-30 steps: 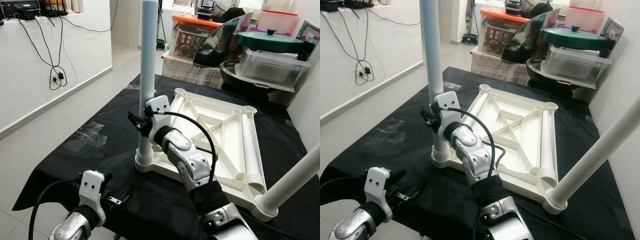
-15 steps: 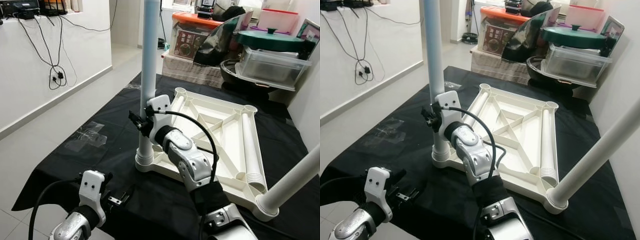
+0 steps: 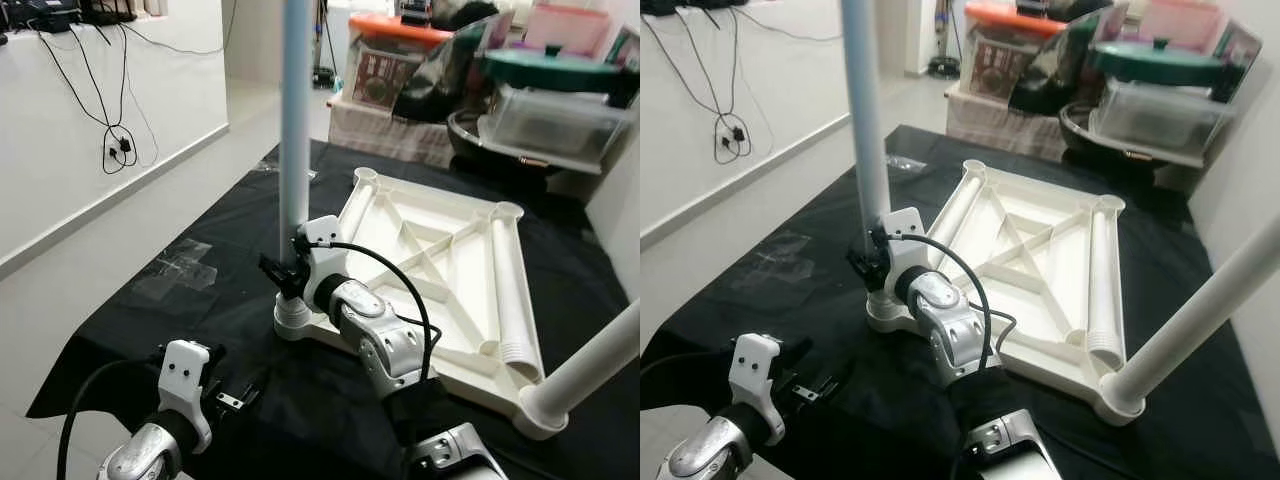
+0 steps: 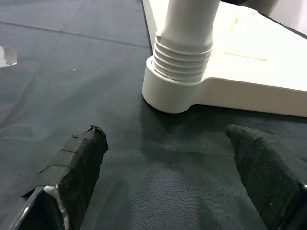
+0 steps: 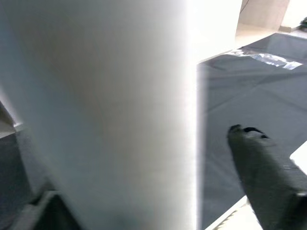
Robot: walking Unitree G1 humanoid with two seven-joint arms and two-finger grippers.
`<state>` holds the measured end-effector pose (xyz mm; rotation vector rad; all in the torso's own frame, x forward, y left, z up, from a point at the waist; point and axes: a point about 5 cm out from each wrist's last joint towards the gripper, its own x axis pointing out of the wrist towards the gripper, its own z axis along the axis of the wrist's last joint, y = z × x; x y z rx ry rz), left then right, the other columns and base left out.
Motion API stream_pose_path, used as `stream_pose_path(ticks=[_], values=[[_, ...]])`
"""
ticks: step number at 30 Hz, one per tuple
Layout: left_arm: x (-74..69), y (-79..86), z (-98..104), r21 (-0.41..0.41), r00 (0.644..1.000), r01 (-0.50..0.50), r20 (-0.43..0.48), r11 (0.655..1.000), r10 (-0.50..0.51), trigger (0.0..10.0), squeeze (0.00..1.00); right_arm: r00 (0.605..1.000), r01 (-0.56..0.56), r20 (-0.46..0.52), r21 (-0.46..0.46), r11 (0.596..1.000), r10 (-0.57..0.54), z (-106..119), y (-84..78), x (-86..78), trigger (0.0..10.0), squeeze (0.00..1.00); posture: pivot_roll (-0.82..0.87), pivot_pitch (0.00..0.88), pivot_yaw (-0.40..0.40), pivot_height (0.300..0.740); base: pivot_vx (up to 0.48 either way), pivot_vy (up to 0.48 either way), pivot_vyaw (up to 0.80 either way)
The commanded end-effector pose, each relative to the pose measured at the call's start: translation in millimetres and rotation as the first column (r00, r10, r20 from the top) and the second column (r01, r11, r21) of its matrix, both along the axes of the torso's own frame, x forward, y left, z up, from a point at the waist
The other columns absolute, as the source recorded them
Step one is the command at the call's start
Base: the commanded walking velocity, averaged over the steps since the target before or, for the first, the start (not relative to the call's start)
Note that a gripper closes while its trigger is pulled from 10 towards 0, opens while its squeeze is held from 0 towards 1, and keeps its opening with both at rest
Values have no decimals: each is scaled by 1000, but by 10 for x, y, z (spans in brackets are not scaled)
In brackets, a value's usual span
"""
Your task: Building children table
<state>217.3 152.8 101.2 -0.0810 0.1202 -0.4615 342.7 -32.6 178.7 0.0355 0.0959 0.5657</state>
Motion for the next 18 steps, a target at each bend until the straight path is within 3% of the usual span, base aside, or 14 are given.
stream_pose_path(ticks=[1, 17, 18], values=[[-4, -7, -43, 19, 1000, 14, -19, 1000, -14, 10000, 0, 1000, 2, 20, 21, 1000, -3, 66, -11, 7, 10000, 1000, 83, 0, -91, 740, 0, 0, 0], [2, 1, -41, 24, 1000, 22, -18, 999, -22, 10000, 0, 997, 6, 75, 46, 999, -10, 204, -126, 43, 10000, 1000, 84, 0, -83, 740, 0, 0, 0], [5, 2, -39, 24, 1000, 21, -17, 999, -21, 10000, 0, 996, -28, 88, 67, 997, 22, 219, -91, 11, 0, 1000, 85, 0, -84, 740, 0, 0, 0]])
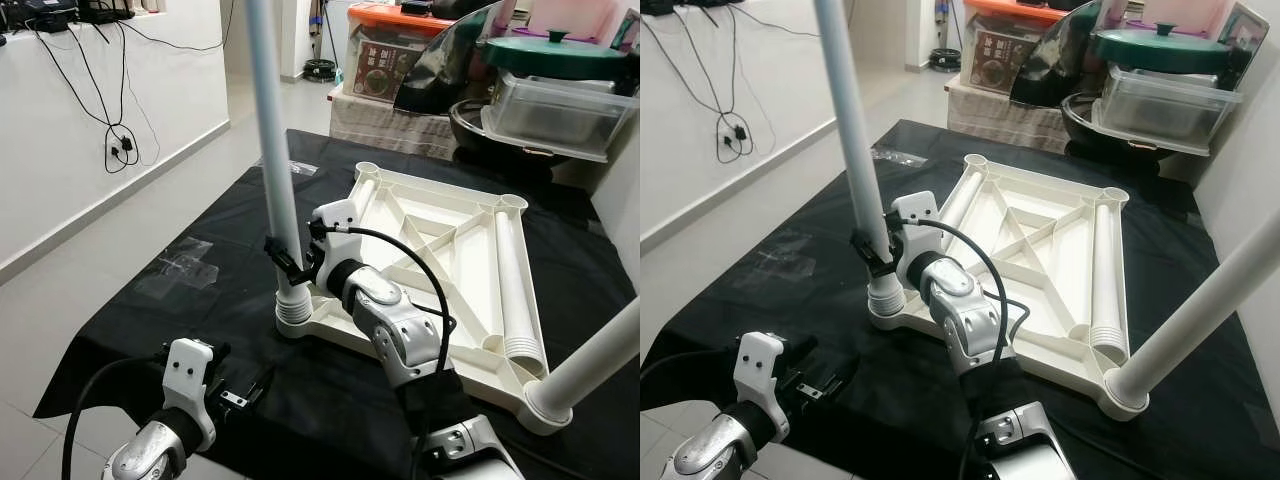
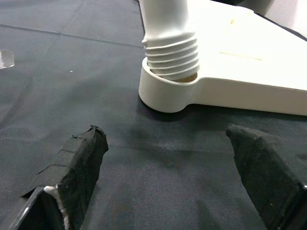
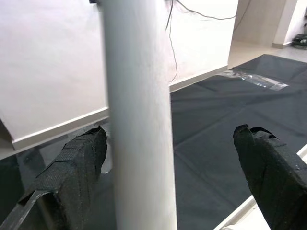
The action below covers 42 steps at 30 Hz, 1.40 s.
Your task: Building children table
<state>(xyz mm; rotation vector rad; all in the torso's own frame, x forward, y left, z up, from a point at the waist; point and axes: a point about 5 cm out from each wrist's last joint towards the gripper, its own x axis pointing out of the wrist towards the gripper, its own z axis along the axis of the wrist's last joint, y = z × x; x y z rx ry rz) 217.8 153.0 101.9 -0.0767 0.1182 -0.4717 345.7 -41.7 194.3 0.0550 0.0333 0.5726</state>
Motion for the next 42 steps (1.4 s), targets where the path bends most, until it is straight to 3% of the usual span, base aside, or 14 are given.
stream_pose_path(ticks=[1, 4, 5, 7, 8, 31, 32, 33, 34, 35, 36, 42], values=[[0, 1, -46, 21, 1000, 11, -20, 1000, -10, 10000, 0, 999, -21, 34, 32, 999, 20, 63, 0, -19, 0, 1000, 85, 0, -84, 740, 0, 0, 0], [2, 1, -45, 22, 1000, 10, -19, 1000, -10, 10000, 0, 998, -46, 44, 47, 998, 44, 75, 24, -44, 0, 1000, 85, 0, -84, 740, 0, 0, 0], [3, 3, -44, 23, 1000, 8, -19, 1000, -8, 10000, 0, 997, -71, 44, 55, 996, 68, 71, 59, -74, 0, 624, 86, 0, -85, 740, 0, 0, 0], [3, 3, -44, 23, 1000, 8, -19, 1000, -8, 10000, 0, 997, -71, 44, 55, 996, 68, 71, 59, -74, 0, 624, 86, 0, -85, 740, 0, 0, 0], [4, 9, -44, 24, 1000, 5, -18, 1000, -4, 10000, 0, 995, -94, 44, 49, 994, 91, 54, 98, -102, 0, 0, 90, 0, -87, 740, 0, 0, 0], [1, 41, -40, 29, 1000, -19, -13, 999, 19, 10000, 0, 982, -135, 133, -3, 991, 134, 141, 184, -129, 0, 0, 94, 0, -94, 740, 0, 0, 0], [1, 43, -40, 29, 1000, -20, -13, 999, 21, 10000, 0, 980, -143, 135, -8, 990, 143, 148, 195, -131, 2902, 0, 94, 0, -94, 740, 0, 0, 0], [1, 43, -40, 29, 1000, -20, -13, 999, 21, 10000, 0, 980, -143, 135, -8, 990, 143, 148, 195, -131, 2902, 0, 94, 0, -94, 740, 0, 0, 0], [1, 44, -39, 28, 1000, -23, -12, 999, 23, 10000, 0, 981, -151, 124, -3, 988, 151, 147, 204, -133, 8745, 0, 96, 0, -96, 740, 0, 0, 0], [1, 44, -39, 28, 1000, -23, -12, 999, 23, 10000, 0, 981, -151, 124, -3, 988, 151, 147, 204, -133, 8745, 0, 96, 0, -96, 740, 0, 0, 0], [1, 47, -38, 28, 1000, -28, -10, 999, 28, 10000, 0, 981, -153, 124, 4, 988, 152, 152, 211, -136, 10000, 1000, 96, 0, -96, 740, 0, 0, 0], [-1, 111, -56, 48, 997, -82, -6, 995, 83, 10000, 0, 977, -175, 126, 9, 985, 172, 132, 244, -176, 10000, 1000, 98, 0, -98, 740, 0, 0, 0]])
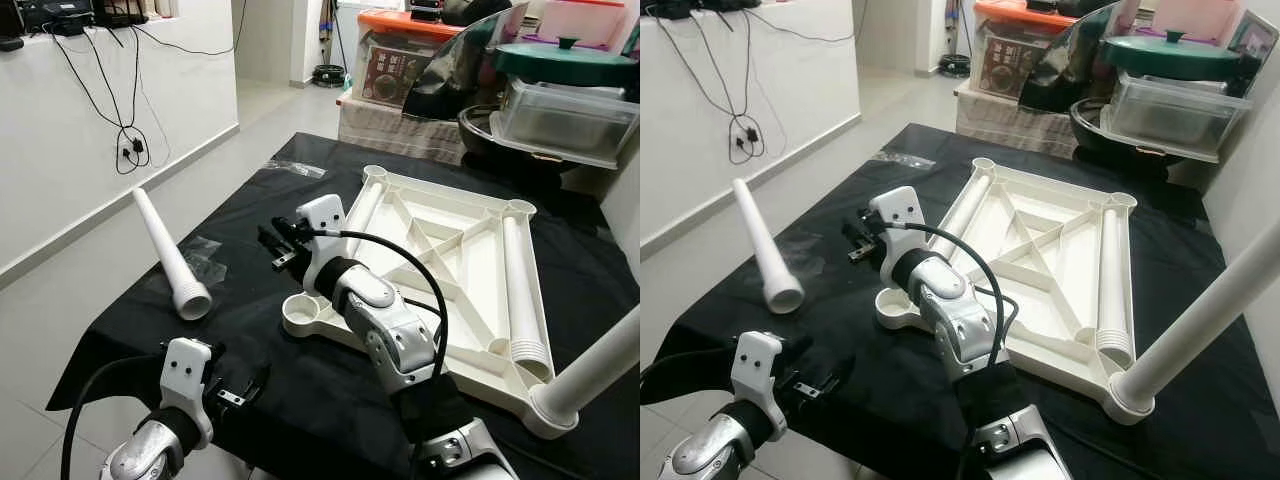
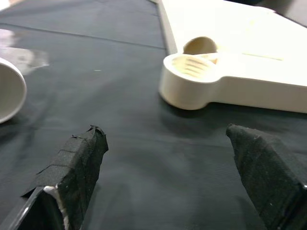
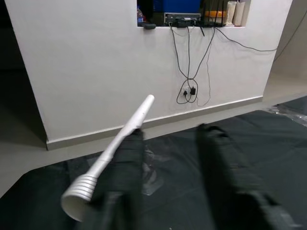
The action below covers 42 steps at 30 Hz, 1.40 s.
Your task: Building children table
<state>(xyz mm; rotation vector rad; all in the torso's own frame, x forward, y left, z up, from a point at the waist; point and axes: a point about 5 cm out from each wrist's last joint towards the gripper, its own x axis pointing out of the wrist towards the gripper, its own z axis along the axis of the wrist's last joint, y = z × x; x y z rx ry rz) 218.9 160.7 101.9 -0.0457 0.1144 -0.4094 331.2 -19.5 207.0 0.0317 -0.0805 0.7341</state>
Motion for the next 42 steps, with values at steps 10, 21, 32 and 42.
stream_pose_path(ticks=[10, 21, 32, 42], values=[[18, 57, -46, 23, 999, -45, -6, 999, 45, 10000, 0, 1000, -13, 1, 21, 1000, 13, -14, 13, -36, 10000, 1000, 93, 0, -97, 740, 0, 0, 0], [47, 99, -41, 32, 994, -105, 9, 994, 105, 10000, 0, 998, 63, -24, -4, 998, -63, -64, -41, 5, 10000, 0, 94, 0, -101, 740, 0, 0, 0], [46, 106, -41, 35, 992, -123, 17, 992, 123, 10000, 0, 983, 182, -18, -69, 981, -184, -56, -145, 101, 10000, 0, 86, 0, -97, 740, 0, 0, 0], [66, 122, -27, 47, 989, -143, 33, 989, 141, 10000, 0, 977, 194, 73, 73, 978, -199, 61, -440, 31, 10000, 0, 72, 0, -92, 740, 0, 0, 0]])
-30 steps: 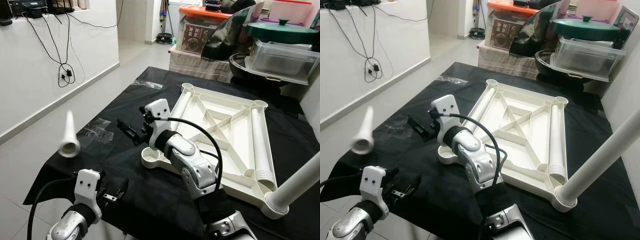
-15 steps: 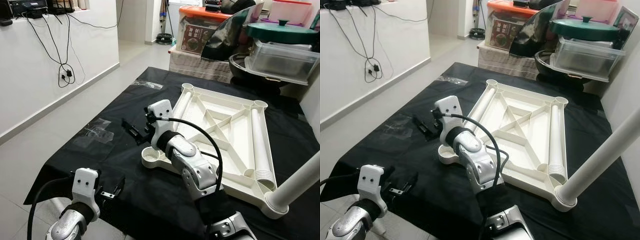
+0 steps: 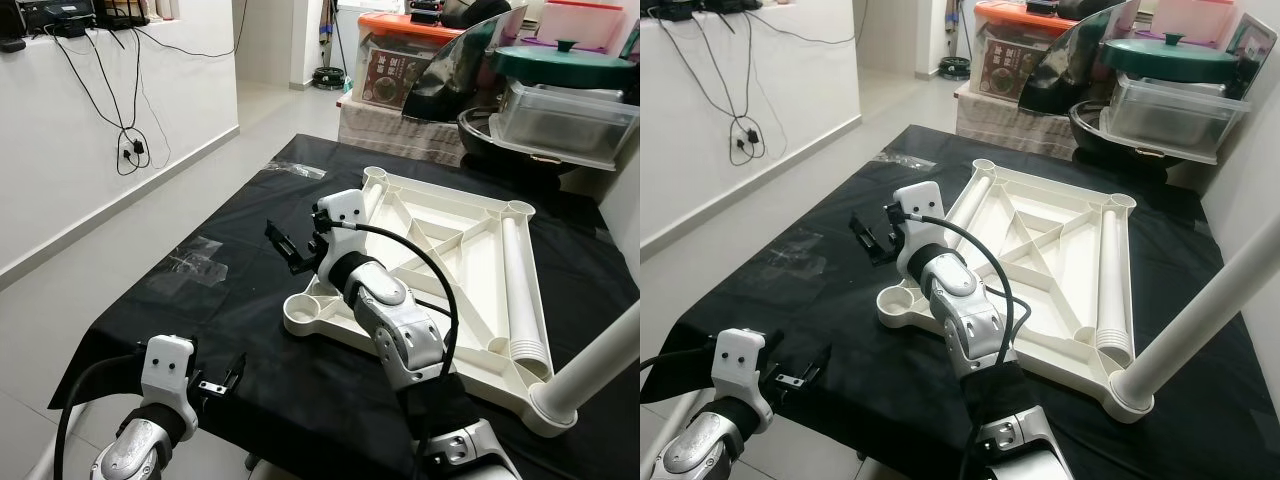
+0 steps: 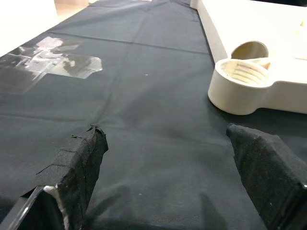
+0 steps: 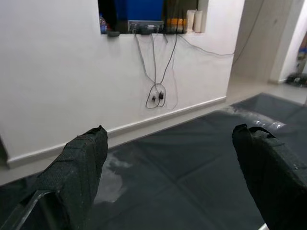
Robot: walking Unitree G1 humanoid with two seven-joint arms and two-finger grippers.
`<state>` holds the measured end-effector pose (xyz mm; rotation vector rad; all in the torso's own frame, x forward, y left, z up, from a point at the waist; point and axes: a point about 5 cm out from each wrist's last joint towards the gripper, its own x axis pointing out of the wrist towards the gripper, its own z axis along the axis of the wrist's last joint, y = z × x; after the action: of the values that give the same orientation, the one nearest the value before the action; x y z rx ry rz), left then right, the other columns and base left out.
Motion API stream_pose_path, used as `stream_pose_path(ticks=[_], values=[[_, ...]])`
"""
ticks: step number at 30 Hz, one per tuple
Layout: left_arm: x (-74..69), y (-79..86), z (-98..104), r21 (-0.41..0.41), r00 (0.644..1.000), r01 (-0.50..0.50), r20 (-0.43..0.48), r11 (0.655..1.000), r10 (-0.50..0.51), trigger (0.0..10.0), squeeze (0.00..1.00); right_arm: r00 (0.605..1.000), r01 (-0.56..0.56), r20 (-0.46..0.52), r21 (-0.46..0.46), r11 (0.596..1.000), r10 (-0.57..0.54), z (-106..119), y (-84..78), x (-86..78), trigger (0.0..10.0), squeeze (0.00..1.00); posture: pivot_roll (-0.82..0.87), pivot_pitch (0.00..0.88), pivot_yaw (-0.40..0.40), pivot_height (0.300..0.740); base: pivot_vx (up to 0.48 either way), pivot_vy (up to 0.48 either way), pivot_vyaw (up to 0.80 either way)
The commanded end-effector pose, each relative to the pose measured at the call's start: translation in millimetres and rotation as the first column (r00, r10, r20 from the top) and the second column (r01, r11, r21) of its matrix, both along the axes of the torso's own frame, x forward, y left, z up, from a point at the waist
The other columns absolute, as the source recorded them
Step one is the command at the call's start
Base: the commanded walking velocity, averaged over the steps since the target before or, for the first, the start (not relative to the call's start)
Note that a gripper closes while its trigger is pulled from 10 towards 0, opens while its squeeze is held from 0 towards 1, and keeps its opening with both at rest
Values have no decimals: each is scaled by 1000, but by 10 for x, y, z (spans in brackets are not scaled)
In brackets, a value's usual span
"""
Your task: Building children table
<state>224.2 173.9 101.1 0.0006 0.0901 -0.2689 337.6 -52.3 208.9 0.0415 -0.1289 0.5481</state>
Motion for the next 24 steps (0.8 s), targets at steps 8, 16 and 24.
stream_pose_path(ticks=[8, 16, 24], values=[[28, -21, -1, 10, 1000, -3, 12, 1000, 2, 10000, 0, 971, 163, 167, 62, 985, -171, 144, -352, -51, 10000, 0, 58, 0, -85, 740, 0, 0, 0], [-4, 19, 69, 32, 999, -15, 37, 999, 14, 10000, 0, 949, 234, 209, 28, 972, -234, 60, -513, -113, 10000, 0, 55, 0, -81, 740, 0, 0, 0], [-110, 198, 205, 130, 988, -116, 116, 985, 101, 10000, 0, 939, 308, 207, -141, 941, -276, -276, -892, -379, 10000, 0, 42, 0, -94, 740, 0, 0, 0]])
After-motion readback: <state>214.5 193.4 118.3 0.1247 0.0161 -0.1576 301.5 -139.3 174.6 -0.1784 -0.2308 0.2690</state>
